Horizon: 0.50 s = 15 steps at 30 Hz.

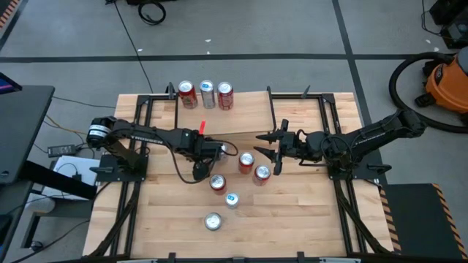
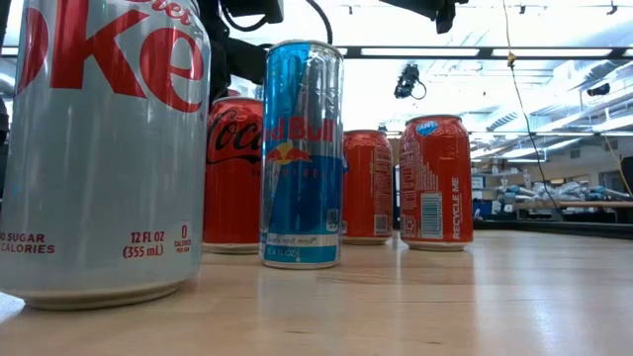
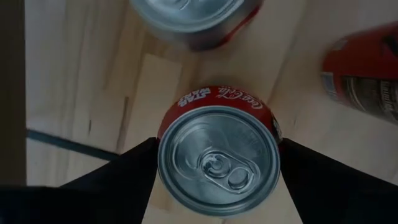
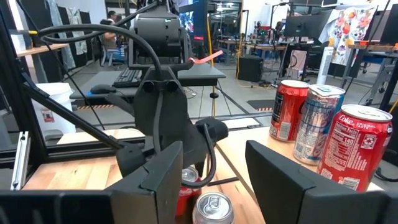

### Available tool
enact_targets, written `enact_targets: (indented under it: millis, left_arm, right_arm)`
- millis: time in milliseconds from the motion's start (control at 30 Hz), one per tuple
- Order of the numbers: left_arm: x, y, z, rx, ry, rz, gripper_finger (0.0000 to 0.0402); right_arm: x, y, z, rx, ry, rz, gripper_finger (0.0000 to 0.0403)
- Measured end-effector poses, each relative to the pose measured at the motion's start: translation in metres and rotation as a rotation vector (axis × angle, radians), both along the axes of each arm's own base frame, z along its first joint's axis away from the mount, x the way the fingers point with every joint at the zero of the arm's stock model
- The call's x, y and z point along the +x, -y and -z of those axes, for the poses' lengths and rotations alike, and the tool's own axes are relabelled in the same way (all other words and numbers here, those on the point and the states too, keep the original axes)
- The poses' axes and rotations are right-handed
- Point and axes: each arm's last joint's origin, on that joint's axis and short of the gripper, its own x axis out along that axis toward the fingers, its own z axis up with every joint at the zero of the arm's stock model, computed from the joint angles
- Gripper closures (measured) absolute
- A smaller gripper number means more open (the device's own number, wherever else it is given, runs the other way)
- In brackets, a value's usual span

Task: Place canned beverage on shelf
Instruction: Put the red black soda can on the shelf

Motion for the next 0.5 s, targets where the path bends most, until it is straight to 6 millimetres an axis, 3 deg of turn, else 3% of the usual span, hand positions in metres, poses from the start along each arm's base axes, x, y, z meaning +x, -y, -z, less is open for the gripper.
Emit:
enact_targets:
  millis: [500]
  left_arm:
    - [0.0045,-0.0053,-0.0001,-0.050,0.027,0.067,0.0083]
  right_arm:
    - [0.0001,0.0003,0.0000,0.000,0.000,0.001,0.0218]
